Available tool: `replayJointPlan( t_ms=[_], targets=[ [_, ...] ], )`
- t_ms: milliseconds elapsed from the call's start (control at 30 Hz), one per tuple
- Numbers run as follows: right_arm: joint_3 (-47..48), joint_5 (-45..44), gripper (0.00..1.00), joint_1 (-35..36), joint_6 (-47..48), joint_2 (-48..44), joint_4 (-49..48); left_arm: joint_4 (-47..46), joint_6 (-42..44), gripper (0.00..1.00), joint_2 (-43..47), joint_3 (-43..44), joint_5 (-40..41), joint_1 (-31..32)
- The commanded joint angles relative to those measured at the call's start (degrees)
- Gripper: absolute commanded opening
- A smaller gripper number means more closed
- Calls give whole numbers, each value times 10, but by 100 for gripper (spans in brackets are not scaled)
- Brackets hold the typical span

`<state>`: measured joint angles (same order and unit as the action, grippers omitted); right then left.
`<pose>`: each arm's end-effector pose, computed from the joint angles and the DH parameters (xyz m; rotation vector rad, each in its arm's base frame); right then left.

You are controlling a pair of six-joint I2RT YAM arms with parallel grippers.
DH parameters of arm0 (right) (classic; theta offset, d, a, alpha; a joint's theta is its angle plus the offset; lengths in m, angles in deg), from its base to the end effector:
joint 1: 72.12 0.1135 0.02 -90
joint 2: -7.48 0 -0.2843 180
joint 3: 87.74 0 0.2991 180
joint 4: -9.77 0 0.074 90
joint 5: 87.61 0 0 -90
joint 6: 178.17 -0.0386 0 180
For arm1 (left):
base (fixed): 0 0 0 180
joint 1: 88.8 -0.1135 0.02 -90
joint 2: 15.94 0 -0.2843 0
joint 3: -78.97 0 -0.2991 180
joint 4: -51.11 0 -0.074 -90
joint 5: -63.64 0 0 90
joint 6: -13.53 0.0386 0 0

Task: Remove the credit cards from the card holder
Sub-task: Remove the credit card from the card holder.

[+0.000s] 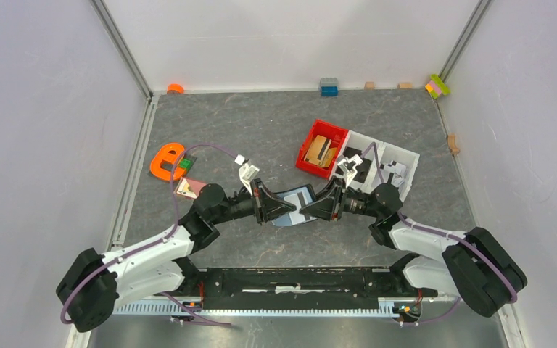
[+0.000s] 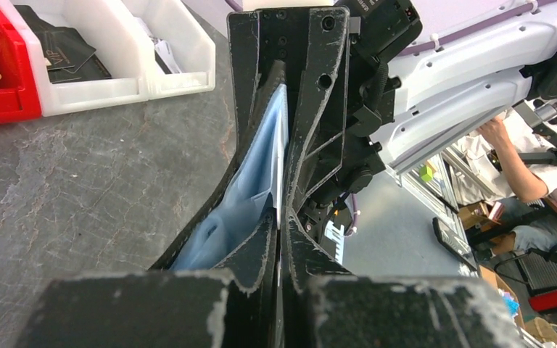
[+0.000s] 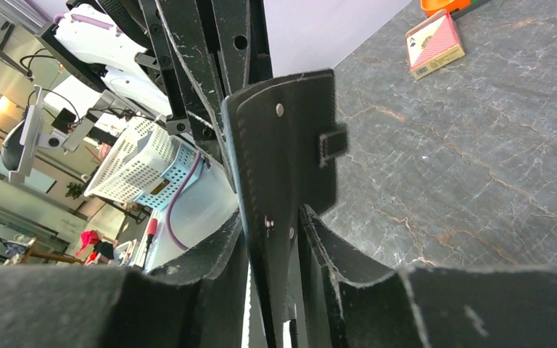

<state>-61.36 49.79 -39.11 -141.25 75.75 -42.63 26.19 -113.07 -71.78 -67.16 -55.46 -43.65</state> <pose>0.1823 0.1523 0.1962 -0.5268 1.6414 1.7404 0.1597 -0.1872 0.2424 0.5805 1.6340 -1.4808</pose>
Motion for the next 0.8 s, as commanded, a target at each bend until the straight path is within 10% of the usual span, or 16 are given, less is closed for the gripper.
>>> replayJointPlan(
  t_ms=[0,433,767],
  targets=[
    [20,-4,35,-7,19,-19,4,17,7,2,23,20,23,3],
    [9,16,0,-23,-13,-11,-41,53,5,3,6,34,38,-5],
    [-11,33,0,-40,-97,19,-165,2,-13,16,1,25,-3,-5]
  ],
)
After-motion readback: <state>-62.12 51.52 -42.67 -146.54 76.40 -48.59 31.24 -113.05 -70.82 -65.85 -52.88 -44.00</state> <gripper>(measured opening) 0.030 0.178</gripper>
